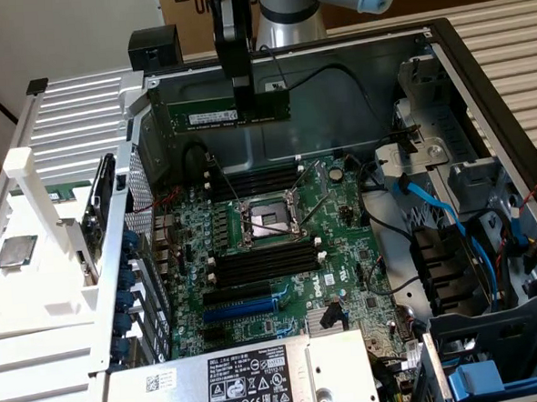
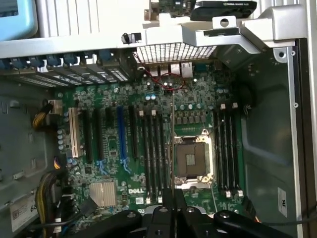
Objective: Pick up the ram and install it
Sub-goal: 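Pick up the ram and move it above insertion slot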
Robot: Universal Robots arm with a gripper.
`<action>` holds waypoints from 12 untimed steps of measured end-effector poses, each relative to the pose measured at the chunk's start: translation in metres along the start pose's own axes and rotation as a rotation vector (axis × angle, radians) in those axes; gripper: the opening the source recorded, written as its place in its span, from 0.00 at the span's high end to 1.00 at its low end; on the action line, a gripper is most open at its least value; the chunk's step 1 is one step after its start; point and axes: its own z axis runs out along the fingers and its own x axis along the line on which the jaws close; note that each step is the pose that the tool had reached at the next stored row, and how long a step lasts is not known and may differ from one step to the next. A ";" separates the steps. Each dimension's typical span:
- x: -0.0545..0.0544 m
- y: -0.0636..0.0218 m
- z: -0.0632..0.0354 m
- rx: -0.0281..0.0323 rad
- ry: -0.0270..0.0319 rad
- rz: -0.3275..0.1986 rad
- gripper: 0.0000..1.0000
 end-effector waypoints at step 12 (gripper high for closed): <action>-0.009 -0.0049 0.0052 -0.0014 -0.0037 -0.041 0.88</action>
